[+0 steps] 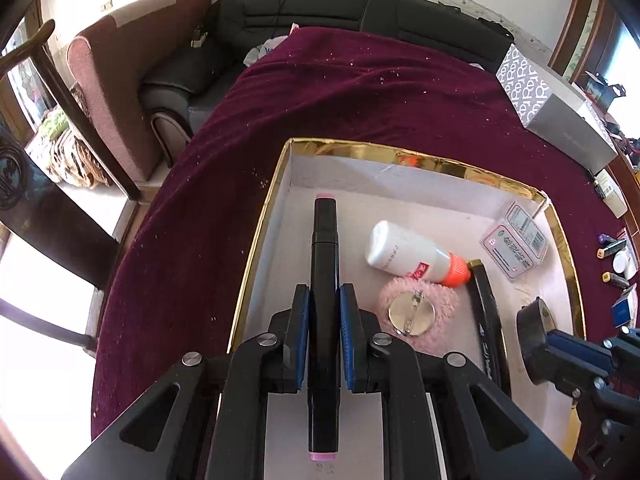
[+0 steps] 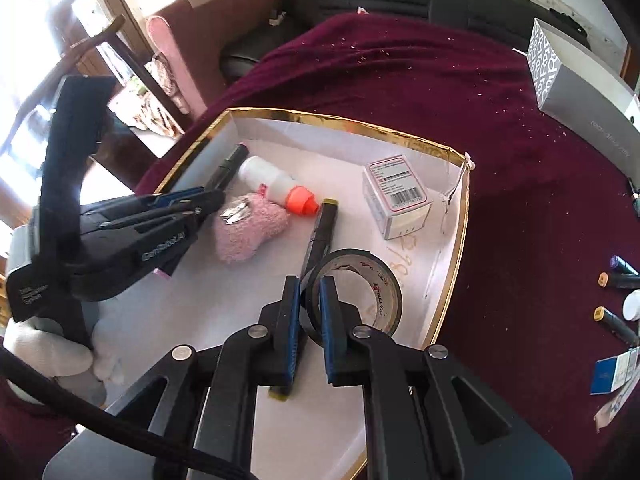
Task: Organize objects
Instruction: 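Lower the marker into the tray while the right gripper lowers the tape roll there, then move both grippers to the pile and grasp the barcode box with the left gripper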
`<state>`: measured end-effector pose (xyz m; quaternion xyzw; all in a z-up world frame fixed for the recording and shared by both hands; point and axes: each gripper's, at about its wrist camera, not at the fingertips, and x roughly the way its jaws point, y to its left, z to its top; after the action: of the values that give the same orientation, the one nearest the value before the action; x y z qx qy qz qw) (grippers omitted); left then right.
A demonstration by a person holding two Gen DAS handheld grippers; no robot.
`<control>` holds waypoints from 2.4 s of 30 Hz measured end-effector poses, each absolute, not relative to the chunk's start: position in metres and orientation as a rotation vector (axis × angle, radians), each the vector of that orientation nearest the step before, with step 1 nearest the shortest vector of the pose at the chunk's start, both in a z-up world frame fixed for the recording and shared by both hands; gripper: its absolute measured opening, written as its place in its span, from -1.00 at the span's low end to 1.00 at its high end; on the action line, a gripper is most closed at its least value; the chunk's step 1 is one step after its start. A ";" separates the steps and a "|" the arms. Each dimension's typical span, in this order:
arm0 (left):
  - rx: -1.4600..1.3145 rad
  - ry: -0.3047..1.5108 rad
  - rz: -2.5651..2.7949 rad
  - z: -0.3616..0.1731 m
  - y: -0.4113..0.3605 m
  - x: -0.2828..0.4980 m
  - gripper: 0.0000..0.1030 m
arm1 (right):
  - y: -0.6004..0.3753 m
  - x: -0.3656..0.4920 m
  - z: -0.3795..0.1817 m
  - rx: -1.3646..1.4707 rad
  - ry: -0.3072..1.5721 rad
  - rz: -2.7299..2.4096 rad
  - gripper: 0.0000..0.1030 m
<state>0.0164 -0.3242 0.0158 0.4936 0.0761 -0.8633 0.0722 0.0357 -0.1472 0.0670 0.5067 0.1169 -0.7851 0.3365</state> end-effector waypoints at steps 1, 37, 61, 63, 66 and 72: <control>1.480 0.225 -2.595 0.016 -0.324 0.015 -0.77 | -0.149 0.032 0.064 1.328 0.314 -2.055 -0.84; 1.127 0.120 -2.765 0.103 -0.256 0.106 0.16 | -0.036 0.040 0.082 1.274 -0.130 -2.175 0.04; 1.438 -0.020 -3.039 0.074 -0.043 0.045 0.19 | 0.253 0.032 0.069 1.122 -0.815 -2.554 0.43; 1.485 -0.060 -3.048 0.063 -0.023 0.033 0.19 | 0.266 0.026 0.064 1.113 -0.843 -2.581 0.43; 1.483 -0.141 -3.132 0.055 0.007 0.029 0.19 | 0.280 0.018 0.053 1.101 -0.896 -2.597 0.43; 1.342 -0.511 -3.285 0.053 0.065 0.028 0.19 | 0.297 0.019 0.041 1.086 -0.938 -2.595 0.43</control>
<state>0.0284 0.0646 0.0534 0.3652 -0.1390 -0.8938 -0.2202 0.0191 0.2969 0.0414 0.3648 -0.3151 -0.8717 0.0882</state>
